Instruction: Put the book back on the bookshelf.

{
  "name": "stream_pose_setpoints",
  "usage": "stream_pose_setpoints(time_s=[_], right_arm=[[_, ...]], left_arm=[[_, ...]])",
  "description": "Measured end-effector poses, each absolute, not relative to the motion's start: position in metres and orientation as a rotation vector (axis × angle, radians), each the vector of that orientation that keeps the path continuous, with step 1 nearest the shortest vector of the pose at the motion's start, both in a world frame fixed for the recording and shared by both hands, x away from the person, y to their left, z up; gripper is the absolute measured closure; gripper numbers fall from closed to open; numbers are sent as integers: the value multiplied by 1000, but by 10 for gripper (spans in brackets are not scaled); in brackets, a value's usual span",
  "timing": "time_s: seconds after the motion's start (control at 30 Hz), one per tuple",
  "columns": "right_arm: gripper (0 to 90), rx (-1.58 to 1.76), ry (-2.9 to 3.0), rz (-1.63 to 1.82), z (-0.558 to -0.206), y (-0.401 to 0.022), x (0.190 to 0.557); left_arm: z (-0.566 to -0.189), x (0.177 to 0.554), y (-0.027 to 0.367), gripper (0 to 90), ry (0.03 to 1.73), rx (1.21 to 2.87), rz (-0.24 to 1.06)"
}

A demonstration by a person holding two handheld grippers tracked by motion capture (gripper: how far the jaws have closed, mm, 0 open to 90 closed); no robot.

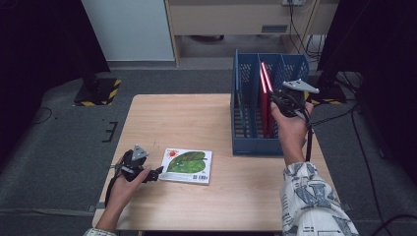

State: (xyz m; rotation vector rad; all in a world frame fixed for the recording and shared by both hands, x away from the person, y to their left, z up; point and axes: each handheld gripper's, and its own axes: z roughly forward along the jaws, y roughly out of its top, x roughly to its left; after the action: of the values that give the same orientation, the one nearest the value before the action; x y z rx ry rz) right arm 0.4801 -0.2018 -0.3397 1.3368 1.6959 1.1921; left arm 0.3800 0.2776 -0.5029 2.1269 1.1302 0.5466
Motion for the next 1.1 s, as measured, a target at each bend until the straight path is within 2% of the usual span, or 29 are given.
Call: stream_pose_setpoints(time_s=[0.5, 0.63, 1.1], right_arm=[[688, 1347, 1720, 1193, -349, -201, 476], [631, 1352, 1724, 1201, -351, -201, 473], [342, 1314, 1772, 1283, -356, -201, 448]], left_arm=[[-503, 380, 278, 40, 1131, 2126, 547], [-503, 380, 277, 40, 1131, 2129, 546], [-504, 380, 276, 40, 1129, 2126, 547]])
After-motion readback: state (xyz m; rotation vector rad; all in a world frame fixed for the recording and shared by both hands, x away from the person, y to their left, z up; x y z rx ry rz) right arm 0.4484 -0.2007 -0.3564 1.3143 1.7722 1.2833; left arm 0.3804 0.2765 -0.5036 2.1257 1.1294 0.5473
